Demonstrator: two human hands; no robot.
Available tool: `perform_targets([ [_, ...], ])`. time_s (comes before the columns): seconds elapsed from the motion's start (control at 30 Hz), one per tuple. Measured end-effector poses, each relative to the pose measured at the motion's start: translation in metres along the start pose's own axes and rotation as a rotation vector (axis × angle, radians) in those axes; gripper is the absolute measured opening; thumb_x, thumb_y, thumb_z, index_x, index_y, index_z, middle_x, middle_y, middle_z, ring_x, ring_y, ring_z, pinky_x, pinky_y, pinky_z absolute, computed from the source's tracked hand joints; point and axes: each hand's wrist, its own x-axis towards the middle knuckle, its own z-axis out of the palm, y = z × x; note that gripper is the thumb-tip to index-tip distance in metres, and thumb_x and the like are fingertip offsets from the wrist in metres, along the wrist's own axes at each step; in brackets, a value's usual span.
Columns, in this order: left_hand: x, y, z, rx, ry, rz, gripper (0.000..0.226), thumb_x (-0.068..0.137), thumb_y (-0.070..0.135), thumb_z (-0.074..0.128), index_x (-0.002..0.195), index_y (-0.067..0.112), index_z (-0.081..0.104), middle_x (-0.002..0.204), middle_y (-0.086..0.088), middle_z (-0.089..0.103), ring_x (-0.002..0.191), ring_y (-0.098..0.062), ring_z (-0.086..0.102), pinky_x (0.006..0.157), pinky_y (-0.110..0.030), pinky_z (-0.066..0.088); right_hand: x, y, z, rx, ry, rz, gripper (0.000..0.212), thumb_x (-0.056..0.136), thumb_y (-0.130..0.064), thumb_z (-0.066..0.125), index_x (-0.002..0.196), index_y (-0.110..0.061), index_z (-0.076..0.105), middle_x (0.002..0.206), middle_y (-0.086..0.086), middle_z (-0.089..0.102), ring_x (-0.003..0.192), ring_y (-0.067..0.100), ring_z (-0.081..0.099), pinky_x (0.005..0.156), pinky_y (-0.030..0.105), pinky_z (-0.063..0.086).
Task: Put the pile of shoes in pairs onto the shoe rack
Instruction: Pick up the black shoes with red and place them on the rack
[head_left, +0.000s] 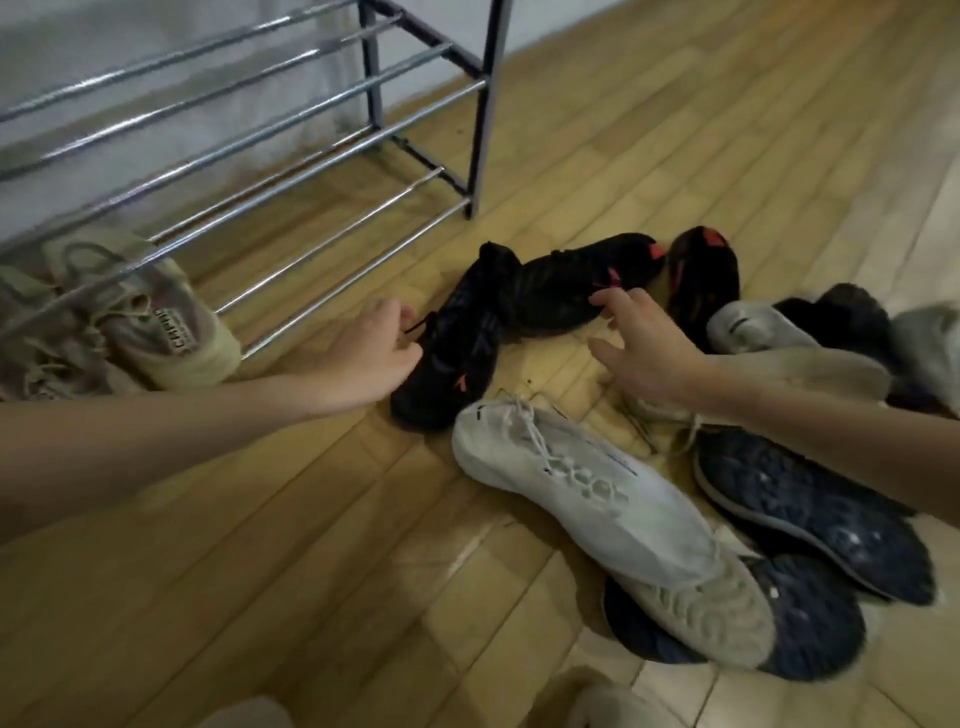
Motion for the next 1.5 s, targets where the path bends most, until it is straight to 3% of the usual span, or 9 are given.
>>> perform_targets([
  [0.1, 0.007, 0.003, 0.011, 0.039, -0.012, -0.014, 0.042, 0.090, 0.017, 0.056, 0.130, 0.009, 0.045, 0.131, -0.007, 0.051, 0.118, -0.022, 0.053, 0.087, -0.026, 0.039, -0.002, 0.011, 0.016, -0.054, -0.099, 0.026, 0.060, 0.094, -0.023, 0.054, 0.146, -0.010, 0.026, 0.141, 0.014, 0.036, 0.129, 0.030, 0.039, 0.106, 0.038, 0.038],
  [0.27, 0.014, -0.011, 0.020, -0.019, -0.019, -0.148, 0.057, 0.087, 0.022, 0.064, 0.137, 0.009, 0.040, 0.138, -0.009, 0.048, 0.124, -0.026, 0.049, 0.093, -0.033, 0.041, 0.036, 0.028, 0.034, -0.200, -0.095, 0.107, 0.075, 0.088, -0.017, 0.060, 0.148, -0.006, 0.016, 0.142, 0.021, 0.030, 0.132, 0.040, 0.034, 0.106, 0.043, 0.036],
  [0.53, 0.024, -0.025, 0.026, -0.085, 0.010, -0.207, 0.057, 0.087, 0.022, 0.066, 0.137, 0.008, 0.042, 0.134, -0.009, 0.052, 0.121, -0.025, 0.052, 0.100, -0.041, 0.044, 0.100, 0.045, 0.024, -0.477, -0.012, -0.035, 0.108, 0.079, 0.007, 0.063, 0.153, -0.024, -0.010, 0.161, 0.011, -0.010, 0.148, 0.036, -0.006, 0.120, 0.049, 0.013],
  [0.67, 0.029, -0.019, 0.026, -0.142, 0.061, -0.181, 0.048, 0.087, 0.016, 0.064, 0.131, 0.007, 0.047, 0.127, -0.007, 0.057, 0.116, -0.021, 0.055, 0.094, -0.034, 0.043, 0.123, 0.044, 0.025, -0.573, -0.061, -0.104, 0.107, 0.079, -0.008, 0.071, 0.154, -0.020, -0.004, 0.161, 0.012, 0.002, 0.149, 0.033, 0.000, 0.121, 0.049, 0.005],
  [0.9, 0.036, -0.005, 0.021, -0.250, 0.103, -0.130, 0.037, 0.088, 0.015, 0.060, 0.124, 0.011, 0.051, 0.113, -0.001, 0.060, 0.105, -0.016, 0.058, 0.084, -0.027, 0.044, 0.131, 0.050, 0.020, -0.616, 0.061, -0.226, 0.117, 0.052, -0.037, 0.088, 0.144, -0.011, 0.021, 0.134, 0.015, 0.045, 0.133, 0.032, 0.040, 0.119, 0.049, 0.004],
  [1.03, 0.037, 0.007, 0.018, -0.321, 0.103, -0.079, 0.034, 0.089, 0.015, 0.061, 0.122, 0.011, 0.054, 0.111, 0.000, 0.060, 0.099, -0.011, 0.058, 0.070, -0.012, 0.040, 0.110, 0.044, 0.011, -0.244, 0.271, -0.153, 0.108, 0.055, -0.056, 0.078, 0.140, -0.013, 0.027, 0.127, 0.011, 0.045, 0.123, 0.032, 0.041, 0.114, 0.045, 0.024],
  [1.17, 0.039, 0.022, 0.019, -0.405, 0.017, -0.021, 0.044, 0.082, 0.029, 0.073, 0.119, 0.014, 0.055, 0.108, 0.002, 0.062, 0.099, -0.009, 0.062, 0.084, -0.022, 0.049, 0.093, 0.019, -0.002, 0.441, 0.339, 0.085, 0.103, 0.049, -0.064, 0.079, 0.129, -0.021, 0.032, 0.124, 0.000, 0.049, 0.117, 0.019, 0.049, 0.099, 0.039, 0.046],
  [1.37, 0.038, 0.051, 0.022, -0.481, -0.148, 0.015, 0.085, 0.057, 0.056, 0.080, 0.129, 0.020, 0.053, 0.117, 0.009, 0.062, 0.109, -0.005, 0.060, 0.097, -0.027, 0.048, 0.077, -0.014, -0.023, 1.144, 0.137, 0.433, 0.070, 0.060, -0.058, 0.082, 0.108, -0.020, 0.049, 0.104, -0.006, 0.061, 0.096, 0.015, 0.060, 0.079, 0.035, 0.051],
  [1.5, 0.034, 0.071, 0.027, -0.514, -0.173, 0.073, 0.052, 0.070, 0.050, 0.075, 0.115, 0.031, 0.056, 0.106, 0.018, 0.066, 0.099, 0.005, 0.062, 0.083, -0.014, 0.050, 0.076, -0.018, -0.024, 1.223, -0.035, 0.489, 0.086, 0.061, -0.064, 0.078, 0.126, -0.014, 0.052, 0.113, 0.000, 0.065, 0.104, 0.021, 0.061, 0.087, 0.039, 0.053],
])
